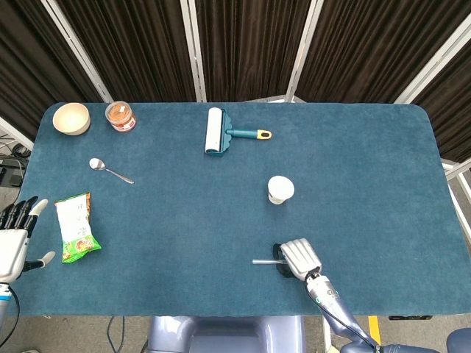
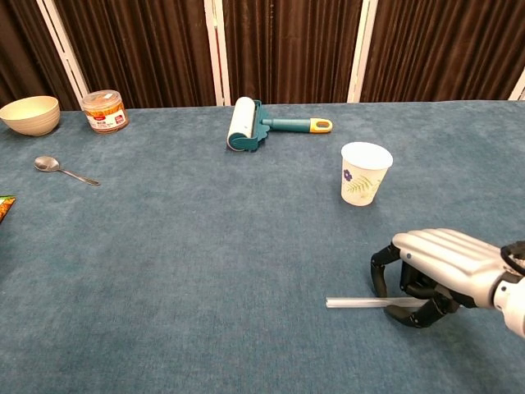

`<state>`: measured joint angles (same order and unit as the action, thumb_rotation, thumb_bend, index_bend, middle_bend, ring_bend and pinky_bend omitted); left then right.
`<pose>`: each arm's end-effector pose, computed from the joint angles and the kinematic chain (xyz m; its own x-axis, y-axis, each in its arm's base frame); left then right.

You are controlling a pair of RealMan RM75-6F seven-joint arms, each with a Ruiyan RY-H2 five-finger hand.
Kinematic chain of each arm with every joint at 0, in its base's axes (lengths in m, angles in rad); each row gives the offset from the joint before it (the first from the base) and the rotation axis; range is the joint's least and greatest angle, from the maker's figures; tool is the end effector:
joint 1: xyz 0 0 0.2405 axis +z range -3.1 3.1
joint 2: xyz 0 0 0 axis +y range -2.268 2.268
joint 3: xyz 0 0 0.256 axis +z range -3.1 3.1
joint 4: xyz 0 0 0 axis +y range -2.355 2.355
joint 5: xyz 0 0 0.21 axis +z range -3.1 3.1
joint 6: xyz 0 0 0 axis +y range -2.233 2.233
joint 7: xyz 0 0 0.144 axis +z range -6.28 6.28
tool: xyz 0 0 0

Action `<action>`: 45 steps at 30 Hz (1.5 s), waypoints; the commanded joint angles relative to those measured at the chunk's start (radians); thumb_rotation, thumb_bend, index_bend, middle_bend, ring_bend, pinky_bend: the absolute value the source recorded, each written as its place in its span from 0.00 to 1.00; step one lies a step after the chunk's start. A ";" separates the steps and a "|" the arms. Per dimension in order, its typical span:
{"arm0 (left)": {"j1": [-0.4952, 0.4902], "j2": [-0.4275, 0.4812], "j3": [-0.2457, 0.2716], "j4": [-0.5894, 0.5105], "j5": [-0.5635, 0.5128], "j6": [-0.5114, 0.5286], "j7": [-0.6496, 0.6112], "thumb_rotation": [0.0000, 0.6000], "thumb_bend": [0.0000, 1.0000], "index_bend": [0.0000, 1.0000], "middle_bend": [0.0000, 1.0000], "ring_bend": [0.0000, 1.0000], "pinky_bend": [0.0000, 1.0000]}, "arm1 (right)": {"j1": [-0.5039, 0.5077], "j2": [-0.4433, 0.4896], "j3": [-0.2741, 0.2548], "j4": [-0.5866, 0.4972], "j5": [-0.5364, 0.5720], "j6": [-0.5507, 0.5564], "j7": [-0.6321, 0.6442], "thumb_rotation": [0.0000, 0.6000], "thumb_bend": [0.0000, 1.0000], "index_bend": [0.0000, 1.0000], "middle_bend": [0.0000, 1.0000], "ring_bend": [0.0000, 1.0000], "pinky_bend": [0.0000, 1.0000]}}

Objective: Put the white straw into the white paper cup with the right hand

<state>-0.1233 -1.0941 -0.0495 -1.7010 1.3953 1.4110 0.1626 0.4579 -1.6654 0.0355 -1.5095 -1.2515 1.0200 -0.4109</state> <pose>-0.3055 0.1904 0.1537 0.4716 0.0766 0.8785 0.8789 0.0405 -0.4753 -0.1991 -0.2391 -0.0659 0.4246 -0.4077 0.8084 -0.8947 -0.3258 0.3056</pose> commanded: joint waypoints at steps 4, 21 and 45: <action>0.000 0.000 0.000 0.000 0.000 0.000 0.000 1.00 0.17 0.00 0.00 0.00 0.00 | 0.001 0.011 -0.001 -0.023 -0.014 0.008 0.014 1.00 0.42 0.54 1.00 0.93 0.84; 0.001 -0.002 -0.001 -0.003 -0.003 0.002 0.005 1.00 0.17 0.00 0.00 0.00 0.00 | 0.029 0.216 0.227 -0.285 0.008 0.093 0.243 1.00 0.42 0.54 1.00 0.93 0.83; -0.008 0.004 -0.005 -0.007 -0.017 -0.018 0.001 1.00 0.17 0.00 0.00 0.00 0.00 | 0.290 0.044 0.615 -0.058 0.694 -0.156 0.840 1.00 0.42 0.56 1.00 0.93 0.81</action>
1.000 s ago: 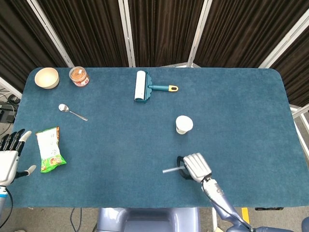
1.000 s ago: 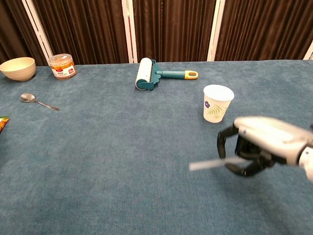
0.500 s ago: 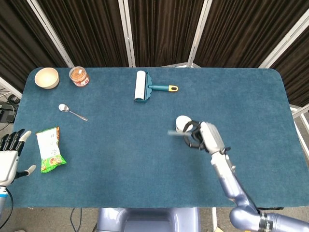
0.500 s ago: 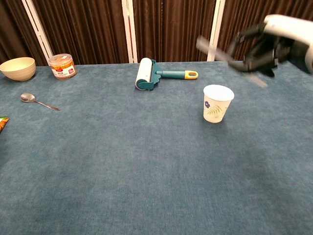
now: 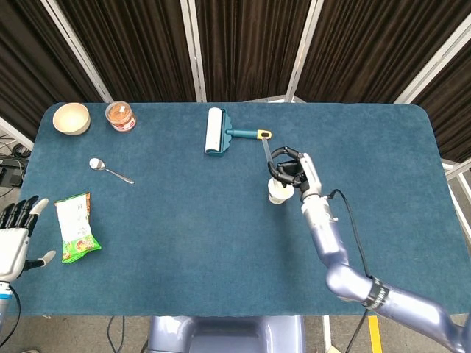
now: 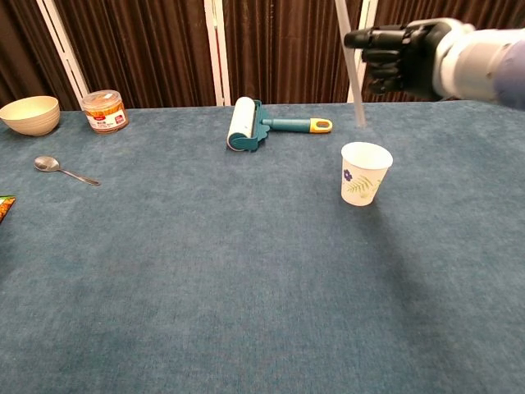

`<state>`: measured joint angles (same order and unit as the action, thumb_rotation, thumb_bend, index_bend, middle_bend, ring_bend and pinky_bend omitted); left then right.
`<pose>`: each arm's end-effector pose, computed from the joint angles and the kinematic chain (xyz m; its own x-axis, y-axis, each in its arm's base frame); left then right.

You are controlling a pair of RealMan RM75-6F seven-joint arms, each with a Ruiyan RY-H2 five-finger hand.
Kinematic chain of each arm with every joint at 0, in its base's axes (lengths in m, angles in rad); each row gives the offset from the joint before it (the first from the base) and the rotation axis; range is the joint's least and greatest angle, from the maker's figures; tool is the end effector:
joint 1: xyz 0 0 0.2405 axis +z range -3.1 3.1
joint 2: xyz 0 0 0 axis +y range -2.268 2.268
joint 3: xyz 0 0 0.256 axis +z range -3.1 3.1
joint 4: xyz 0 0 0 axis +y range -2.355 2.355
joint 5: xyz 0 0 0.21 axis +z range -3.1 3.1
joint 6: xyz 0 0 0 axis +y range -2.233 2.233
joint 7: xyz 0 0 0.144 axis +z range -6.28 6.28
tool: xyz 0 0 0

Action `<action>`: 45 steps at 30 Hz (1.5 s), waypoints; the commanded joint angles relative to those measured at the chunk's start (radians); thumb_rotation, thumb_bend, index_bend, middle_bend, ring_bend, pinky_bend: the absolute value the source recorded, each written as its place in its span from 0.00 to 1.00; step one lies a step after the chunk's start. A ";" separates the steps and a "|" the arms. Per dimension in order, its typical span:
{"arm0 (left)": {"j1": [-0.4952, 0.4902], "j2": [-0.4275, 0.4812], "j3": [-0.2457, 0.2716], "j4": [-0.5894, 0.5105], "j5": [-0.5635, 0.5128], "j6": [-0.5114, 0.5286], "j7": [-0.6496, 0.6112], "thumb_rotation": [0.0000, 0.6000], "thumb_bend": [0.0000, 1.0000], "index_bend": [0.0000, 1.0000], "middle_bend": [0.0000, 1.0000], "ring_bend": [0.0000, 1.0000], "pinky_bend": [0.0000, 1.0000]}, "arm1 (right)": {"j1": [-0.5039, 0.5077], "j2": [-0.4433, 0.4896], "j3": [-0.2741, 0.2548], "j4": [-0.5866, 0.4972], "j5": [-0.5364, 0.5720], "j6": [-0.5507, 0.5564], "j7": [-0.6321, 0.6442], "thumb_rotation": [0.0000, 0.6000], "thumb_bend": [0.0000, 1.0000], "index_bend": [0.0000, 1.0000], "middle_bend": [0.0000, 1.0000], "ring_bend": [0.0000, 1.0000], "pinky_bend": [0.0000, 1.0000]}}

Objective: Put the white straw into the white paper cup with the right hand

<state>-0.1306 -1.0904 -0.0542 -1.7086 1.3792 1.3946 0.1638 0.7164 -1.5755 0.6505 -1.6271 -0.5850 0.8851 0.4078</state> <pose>-0.3053 0.1932 0.1533 0.4658 0.0875 0.8806 0.8811 0.0466 -0.4707 -0.0957 -0.3939 0.0328 -0.8332 -0.1775 0.5237 -0.5520 0.2137 -0.8060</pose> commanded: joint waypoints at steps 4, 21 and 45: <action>-0.002 0.001 -0.001 0.000 -0.003 -0.003 0.000 1.00 0.17 0.00 0.00 0.00 0.00 | 0.043 -0.077 -0.005 0.119 0.033 -0.034 0.038 1.00 0.42 0.56 1.00 0.93 0.81; -0.002 0.000 0.000 -0.002 -0.004 0.000 0.011 1.00 0.17 0.00 0.00 0.00 0.00 | 0.014 -0.107 -0.010 0.222 -0.027 -0.079 0.114 1.00 0.42 0.56 1.00 0.93 0.81; -0.003 -0.001 0.001 -0.002 -0.004 0.000 0.015 1.00 0.17 0.01 0.00 0.00 0.00 | -0.077 -0.113 -0.030 0.278 -0.179 -0.169 0.273 1.00 0.23 0.56 1.00 0.93 0.78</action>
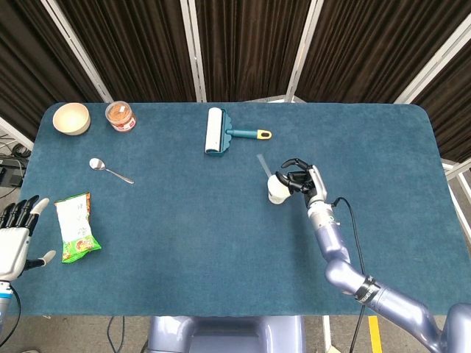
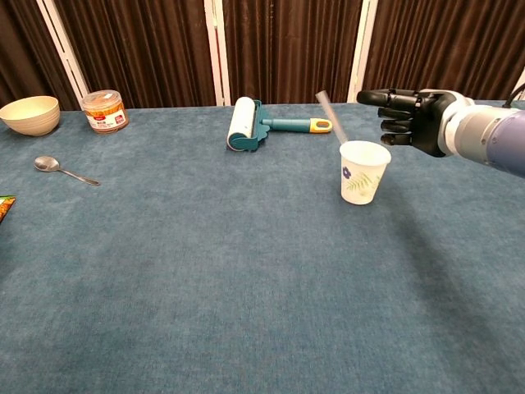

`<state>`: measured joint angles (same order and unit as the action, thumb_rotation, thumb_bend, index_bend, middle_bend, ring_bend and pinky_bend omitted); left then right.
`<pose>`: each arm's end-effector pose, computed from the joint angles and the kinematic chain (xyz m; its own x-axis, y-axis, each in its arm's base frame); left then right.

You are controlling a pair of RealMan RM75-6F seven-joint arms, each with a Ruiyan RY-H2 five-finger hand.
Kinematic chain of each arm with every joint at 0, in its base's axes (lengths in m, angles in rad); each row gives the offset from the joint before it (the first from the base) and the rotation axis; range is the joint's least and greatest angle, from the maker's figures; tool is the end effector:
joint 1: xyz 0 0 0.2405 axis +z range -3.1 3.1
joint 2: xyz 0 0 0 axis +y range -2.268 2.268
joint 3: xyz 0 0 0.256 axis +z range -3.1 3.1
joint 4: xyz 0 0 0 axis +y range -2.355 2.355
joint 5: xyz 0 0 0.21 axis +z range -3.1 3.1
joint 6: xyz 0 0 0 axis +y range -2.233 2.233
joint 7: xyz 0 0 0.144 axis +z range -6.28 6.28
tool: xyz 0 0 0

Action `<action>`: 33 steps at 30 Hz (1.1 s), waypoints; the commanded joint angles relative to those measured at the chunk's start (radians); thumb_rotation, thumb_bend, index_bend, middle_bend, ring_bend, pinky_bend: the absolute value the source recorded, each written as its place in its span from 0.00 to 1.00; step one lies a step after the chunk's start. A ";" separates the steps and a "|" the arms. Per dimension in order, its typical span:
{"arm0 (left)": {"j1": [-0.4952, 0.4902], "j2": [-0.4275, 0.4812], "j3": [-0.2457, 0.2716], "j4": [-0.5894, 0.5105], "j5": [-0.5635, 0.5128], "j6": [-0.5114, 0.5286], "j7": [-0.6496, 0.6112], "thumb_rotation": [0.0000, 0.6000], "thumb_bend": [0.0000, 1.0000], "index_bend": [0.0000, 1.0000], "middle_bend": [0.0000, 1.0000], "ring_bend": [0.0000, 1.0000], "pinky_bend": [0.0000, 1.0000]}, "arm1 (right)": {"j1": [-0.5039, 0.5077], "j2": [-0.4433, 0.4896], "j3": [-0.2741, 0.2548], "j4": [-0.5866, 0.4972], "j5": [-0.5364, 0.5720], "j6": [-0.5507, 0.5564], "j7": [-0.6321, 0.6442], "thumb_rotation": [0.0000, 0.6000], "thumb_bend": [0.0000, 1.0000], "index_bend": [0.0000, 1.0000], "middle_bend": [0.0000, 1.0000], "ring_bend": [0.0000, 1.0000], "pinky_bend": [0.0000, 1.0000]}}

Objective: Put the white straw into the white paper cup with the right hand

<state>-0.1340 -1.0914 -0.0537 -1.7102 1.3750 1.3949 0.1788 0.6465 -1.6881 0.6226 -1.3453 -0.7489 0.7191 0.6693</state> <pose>-0.3048 0.1940 0.1530 0.4764 0.0878 0.8748 0.8753 0.0462 -0.4813 -0.1590 -0.4011 -0.0061 -0.8884 -0.1094 0.4459 -0.4570 0.3035 -0.8361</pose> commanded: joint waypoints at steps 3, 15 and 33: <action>0.000 0.000 0.000 -0.001 0.000 0.000 0.002 1.00 0.17 0.01 0.00 0.00 0.00 | -0.009 0.000 -0.003 -0.006 -0.026 -0.003 0.018 1.00 0.23 0.56 1.00 0.93 0.78; 0.000 0.001 0.000 -0.001 -0.001 0.000 -0.001 1.00 0.17 0.01 0.00 0.00 0.00 | -0.043 0.056 0.004 -0.079 -0.101 0.078 -0.008 1.00 0.23 0.56 0.98 0.87 0.68; 0.001 -0.005 -0.001 0.000 -0.002 0.006 0.009 1.00 0.17 0.01 0.00 0.00 0.00 | -0.270 0.428 -0.366 -0.161 -0.662 0.554 -0.946 1.00 0.19 0.10 0.00 0.00 0.00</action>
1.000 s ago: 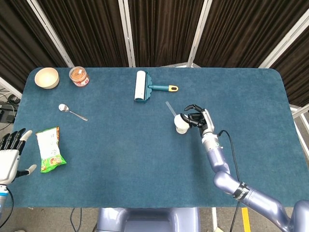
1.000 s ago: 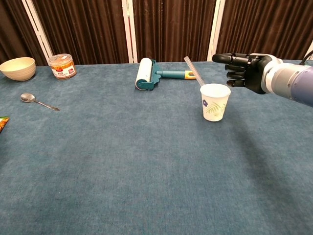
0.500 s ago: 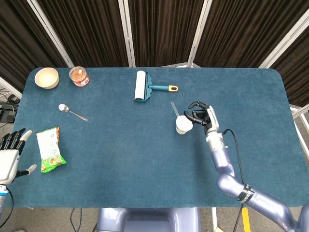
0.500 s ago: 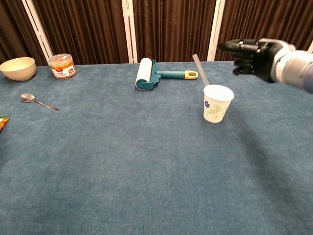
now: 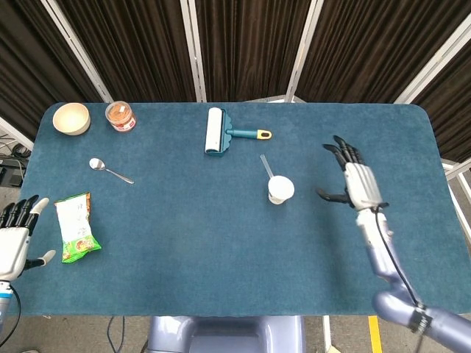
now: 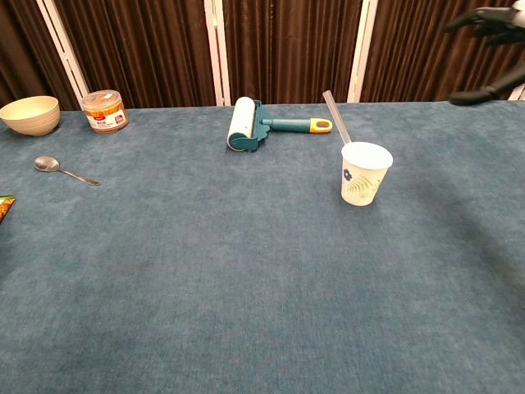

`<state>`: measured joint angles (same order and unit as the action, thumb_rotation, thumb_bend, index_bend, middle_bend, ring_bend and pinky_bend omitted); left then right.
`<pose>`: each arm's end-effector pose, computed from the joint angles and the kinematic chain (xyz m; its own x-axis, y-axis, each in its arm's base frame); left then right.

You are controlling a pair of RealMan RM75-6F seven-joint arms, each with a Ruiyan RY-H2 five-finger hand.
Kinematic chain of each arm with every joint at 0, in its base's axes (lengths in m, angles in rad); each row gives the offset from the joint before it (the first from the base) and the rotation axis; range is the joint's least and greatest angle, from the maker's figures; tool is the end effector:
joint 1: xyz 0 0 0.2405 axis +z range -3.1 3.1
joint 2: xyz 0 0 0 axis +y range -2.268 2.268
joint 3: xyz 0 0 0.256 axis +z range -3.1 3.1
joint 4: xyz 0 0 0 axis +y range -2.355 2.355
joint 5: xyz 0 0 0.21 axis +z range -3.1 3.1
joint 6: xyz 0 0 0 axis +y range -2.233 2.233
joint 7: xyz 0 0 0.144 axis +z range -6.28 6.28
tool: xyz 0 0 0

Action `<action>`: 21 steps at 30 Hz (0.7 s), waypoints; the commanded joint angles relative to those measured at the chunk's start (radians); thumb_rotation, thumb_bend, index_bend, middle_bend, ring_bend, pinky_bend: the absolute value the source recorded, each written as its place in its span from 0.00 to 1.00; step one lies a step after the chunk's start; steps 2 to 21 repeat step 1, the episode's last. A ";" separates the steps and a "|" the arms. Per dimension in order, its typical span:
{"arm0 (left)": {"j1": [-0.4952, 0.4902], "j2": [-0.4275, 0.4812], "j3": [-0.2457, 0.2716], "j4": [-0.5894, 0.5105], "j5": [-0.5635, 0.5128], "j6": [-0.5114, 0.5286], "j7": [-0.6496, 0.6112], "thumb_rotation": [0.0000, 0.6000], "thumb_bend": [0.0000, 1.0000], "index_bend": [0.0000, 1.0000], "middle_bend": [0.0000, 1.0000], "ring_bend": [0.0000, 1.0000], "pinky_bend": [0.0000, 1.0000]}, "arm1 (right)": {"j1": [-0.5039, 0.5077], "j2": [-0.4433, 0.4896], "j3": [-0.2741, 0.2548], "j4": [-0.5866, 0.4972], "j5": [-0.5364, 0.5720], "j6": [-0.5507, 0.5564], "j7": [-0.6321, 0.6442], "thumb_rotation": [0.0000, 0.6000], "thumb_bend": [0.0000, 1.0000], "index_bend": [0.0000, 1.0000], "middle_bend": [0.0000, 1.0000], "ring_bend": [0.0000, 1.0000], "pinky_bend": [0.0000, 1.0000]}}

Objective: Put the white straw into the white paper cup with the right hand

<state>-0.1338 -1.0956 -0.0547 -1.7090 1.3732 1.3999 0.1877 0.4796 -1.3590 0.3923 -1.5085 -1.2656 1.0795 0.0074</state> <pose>-0.3046 0.1942 0.1526 0.4816 0.0831 0.8725 0.8725 0.0482 -0.4862 -0.2087 -0.3532 0.1028 0.1380 -0.0114 0.9904 -0.9765 -0.1687 0.1341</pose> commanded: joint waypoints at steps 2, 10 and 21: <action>0.001 -0.001 0.000 -0.001 0.000 0.002 0.000 1.00 0.17 0.01 0.00 0.00 0.00 | -0.120 0.103 -0.145 0.002 -0.144 0.217 -0.307 1.00 0.19 0.10 0.00 0.00 0.00; 0.001 -0.001 0.000 -0.001 0.000 0.002 0.000 1.00 0.17 0.01 0.00 0.00 0.00 | -0.120 0.103 -0.145 0.002 -0.144 0.217 -0.307 1.00 0.19 0.10 0.00 0.00 0.00; 0.001 -0.001 0.000 -0.001 0.000 0.002 0.000 1.00 0.17 0.01 0.00 0.00 0.00 | -0.120 0.103 -0.145 0.002 -0.144 0.217 -0.307 1.00 0.19 0.10 0.00 0.00 0.00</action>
